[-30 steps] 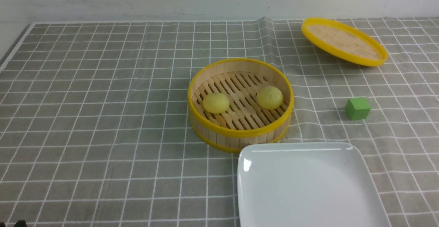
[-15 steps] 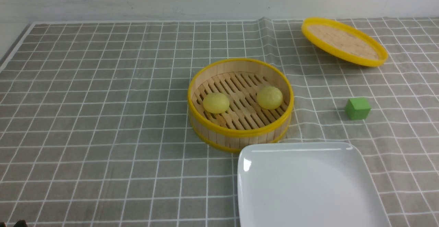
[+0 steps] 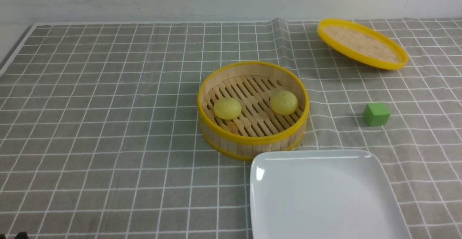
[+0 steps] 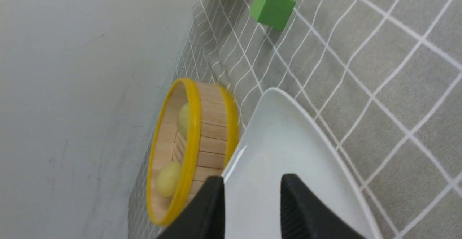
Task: Put the steamed buns into the plate on the grey tablecloth.
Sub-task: 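Reach toward a bun in the bamboo steamer with the right gripper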
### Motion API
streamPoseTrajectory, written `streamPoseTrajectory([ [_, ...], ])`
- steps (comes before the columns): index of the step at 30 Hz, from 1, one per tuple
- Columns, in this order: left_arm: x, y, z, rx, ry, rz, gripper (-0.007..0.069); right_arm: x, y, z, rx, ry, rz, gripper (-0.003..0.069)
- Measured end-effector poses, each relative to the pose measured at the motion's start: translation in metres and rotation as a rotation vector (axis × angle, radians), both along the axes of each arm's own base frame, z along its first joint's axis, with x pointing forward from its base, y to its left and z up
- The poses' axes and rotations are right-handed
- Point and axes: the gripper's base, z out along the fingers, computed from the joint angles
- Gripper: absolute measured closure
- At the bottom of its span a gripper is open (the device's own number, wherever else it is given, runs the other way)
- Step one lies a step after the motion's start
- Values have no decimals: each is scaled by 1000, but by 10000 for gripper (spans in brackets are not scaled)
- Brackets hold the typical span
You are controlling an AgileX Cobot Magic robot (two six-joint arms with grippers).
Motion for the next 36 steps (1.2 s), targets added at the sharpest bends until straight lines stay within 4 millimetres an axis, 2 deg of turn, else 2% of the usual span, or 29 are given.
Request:
streamPoseTrajectory([
  [3,0,0,0,0,0,0,384,0,0,8,2,-30,3,432],
  [4,0,0,0,0,0,0,384,-2,-1,29,-56,-117,-2,456],
  [5,0,0,0,0,0,0,384,-3,-2,37,-92,-155,-9,464],
  [6,0,0,0,0,0,0,384,-7,-5,72,-205,-279,-36,505],
  [7,0,0,0,0,0,0,384,-8,-7,96,-294,-342,-53,535],
  [9,0,0,0,0,0,0,384,-7,-8,131,-438,-395,-61,589],
  [11,0,0,0,0,0,0,384,9,-6,162,-603,-339,5,650],
  [12,0,0,0,0,0,0,384,9,-6,168,-622,-341,11,657],
  [13,0,0,0,0,0,0,384,30,-3,176,-689,-212,120,666],
  [15,0,0,0,0,0,0,384,63,1,173,-720,22,306,666],
  [16,0,0,0,0,0,0,384,66,1,172,-719,45,323,666],
  [18,0,0,0,0,0,0,384,106,6,155,-671,308,539,664],
  [20,0,0,0,0,0,0,384,131,11,140,-632,407,699,665],
  [22,0,0,0,0,0,0,384,154,23,132,-594,395,866,663],
  [23,0,0,0,0,0,0,384,158,25,129,-594,396,897,663],
  [24,0,0,0,0,0,0,384,176,41,126,-562,343,1019,664],
  [25,0,0,0,0,0,0,384,186,49,126,-549,316,1063,662],
  [27,0,0,0,0,0,0,384,200,61,130,-551,277,1102,662],
  [30,0,0,0,0,0,0,384,232,84,135,-599,236,1120,660],
  [31,0,0,0,0,0,0,384,234,84,136,-603,236,1114,660],
  [32,0,0,0,0,0,0,384,252,97,138,-665,233,1095,659],
  [33,0,0,0,0,0,0,384,254,97,138,-672,235,1088,659],
  [36,0,0,0,0,0,0,384,279,117,136,-796,264,1060,649],
])
